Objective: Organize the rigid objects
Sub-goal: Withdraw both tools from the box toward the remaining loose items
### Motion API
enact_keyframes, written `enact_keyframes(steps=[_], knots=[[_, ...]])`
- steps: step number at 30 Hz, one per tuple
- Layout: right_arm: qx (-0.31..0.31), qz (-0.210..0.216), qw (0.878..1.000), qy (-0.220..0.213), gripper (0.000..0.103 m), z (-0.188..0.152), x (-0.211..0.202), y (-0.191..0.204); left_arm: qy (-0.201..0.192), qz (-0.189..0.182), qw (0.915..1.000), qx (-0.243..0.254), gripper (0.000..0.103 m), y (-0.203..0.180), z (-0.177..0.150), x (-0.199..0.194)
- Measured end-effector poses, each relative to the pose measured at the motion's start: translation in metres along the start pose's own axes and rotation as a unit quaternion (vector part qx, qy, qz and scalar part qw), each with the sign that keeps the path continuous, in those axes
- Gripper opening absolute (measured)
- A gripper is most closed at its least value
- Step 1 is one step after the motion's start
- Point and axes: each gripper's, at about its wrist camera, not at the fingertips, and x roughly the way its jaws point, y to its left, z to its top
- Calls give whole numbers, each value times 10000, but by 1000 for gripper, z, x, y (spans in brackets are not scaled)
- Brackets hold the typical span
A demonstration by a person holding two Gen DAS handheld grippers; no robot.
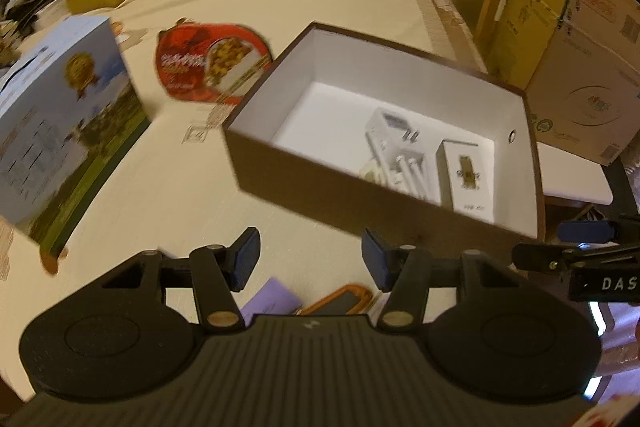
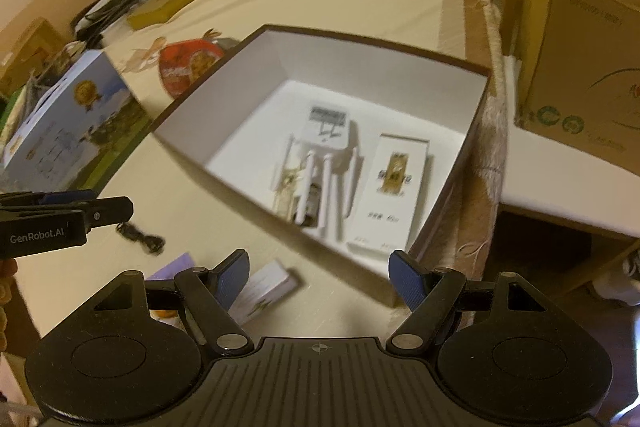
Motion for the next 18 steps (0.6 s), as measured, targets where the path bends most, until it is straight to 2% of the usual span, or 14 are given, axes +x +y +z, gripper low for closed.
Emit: enact_keyframes(steps=[11,18], knots=[[-211,79,9993,296,74,-28,8,12,242,267,9977,-580,52,26,-60,-18],[-294,100,9985,443,74,-40,14,17,460,369,9964,-617,52,26,-95,-21]])
